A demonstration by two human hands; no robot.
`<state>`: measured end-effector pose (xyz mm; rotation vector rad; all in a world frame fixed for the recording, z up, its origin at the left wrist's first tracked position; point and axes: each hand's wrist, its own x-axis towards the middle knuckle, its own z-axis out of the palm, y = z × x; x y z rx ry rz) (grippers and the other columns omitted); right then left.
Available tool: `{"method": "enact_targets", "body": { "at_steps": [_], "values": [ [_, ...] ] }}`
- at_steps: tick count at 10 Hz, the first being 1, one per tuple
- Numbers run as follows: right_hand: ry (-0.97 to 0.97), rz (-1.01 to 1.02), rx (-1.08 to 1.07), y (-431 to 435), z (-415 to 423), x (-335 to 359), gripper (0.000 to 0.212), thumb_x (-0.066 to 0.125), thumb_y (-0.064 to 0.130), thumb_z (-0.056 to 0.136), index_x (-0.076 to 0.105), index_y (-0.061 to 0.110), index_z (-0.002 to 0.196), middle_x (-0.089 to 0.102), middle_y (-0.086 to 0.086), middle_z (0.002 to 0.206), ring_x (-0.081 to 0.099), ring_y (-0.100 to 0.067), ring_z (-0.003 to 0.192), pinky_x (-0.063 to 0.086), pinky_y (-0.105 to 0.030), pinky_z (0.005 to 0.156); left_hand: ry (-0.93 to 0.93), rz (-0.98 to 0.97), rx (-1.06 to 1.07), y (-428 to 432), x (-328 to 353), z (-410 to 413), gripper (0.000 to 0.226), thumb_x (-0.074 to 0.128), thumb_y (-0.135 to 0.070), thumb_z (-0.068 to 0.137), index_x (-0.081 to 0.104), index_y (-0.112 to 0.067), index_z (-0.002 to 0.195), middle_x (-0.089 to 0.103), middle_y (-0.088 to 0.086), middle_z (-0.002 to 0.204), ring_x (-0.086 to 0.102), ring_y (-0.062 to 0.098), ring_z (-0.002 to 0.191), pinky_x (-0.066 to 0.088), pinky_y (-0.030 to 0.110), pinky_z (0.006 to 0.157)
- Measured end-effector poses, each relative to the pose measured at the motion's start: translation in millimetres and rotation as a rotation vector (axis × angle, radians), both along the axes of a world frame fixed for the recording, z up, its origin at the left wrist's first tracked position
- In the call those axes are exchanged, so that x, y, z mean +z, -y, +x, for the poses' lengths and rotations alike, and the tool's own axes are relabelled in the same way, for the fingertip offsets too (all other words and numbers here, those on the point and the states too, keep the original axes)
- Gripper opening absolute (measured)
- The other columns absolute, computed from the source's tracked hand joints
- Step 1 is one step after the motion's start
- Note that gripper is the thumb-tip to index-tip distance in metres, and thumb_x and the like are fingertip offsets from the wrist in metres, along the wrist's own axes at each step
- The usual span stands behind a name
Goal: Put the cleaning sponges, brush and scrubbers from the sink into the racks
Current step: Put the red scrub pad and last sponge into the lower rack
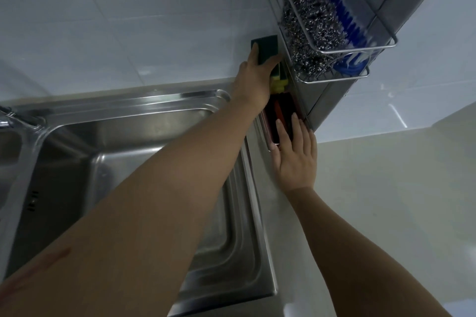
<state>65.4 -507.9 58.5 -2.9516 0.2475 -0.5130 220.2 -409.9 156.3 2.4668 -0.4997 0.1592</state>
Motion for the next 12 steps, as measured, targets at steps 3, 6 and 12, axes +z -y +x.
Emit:
{"method": "enact_targets", "body": {
  "at_steps": [3, 6, 12],
  "values": [
    [0.097, -0.036, -0.026, -2, 5, -9, 0.055, 0.028, 0.043, 0.099, 0.044, 0.021, 0.147, 0.034, -0.012, 0.157, 0.027, -0.026, 0.144, 0.019, -0.044, 0.121, -0.180, 0.049, 0.068, 10, 16, 16, 0.063, 0.044, 0.004, 0.096, 0.031, -0.020, 0.152, 0.045, 0.017, 0.146, 0.051, 0.034, 0.127, 0.046, 0.046, 0.104],
    [0.100, -0.045, -0.029, -2, 6, -11, 0.054, 0.028, 0.044, 0.100, 0.048, 0.021, 0.145, 0.033, -0.011, 0.158, 0.030, -0.028, 0.144, 0.019, -0.044, 0.121, 0.036, 0.361, 0.039, 4, 9, 17, 0.042, 0.044, -0.005, 0.097, 0.050, -0.009, 0.139, 0.046, 0.014, 0.148, 0.044, 0.032, 0.134, 0.041, 0.041, 0.107],
    [-0.167, 0.011, -0.011, -7, -7, 25, 0.060, 0.017, 0.051, 0.103, 0.013, 0.024, 0.157, 0.006, -0.005, 0.166, 0.006, -0.019, 0.153, 0.006, -0.039, 0.126, 0.051, 0.488, -0.031, -83, -16, -49, 0.056, 0.020, -0.039, 0.106, 0.016, -0.012, 0.156, 0.013, 0.011, 0.164, 0.008, 0.028, 0.153, 0.006, 0.044, 0.125]
  ]
}}
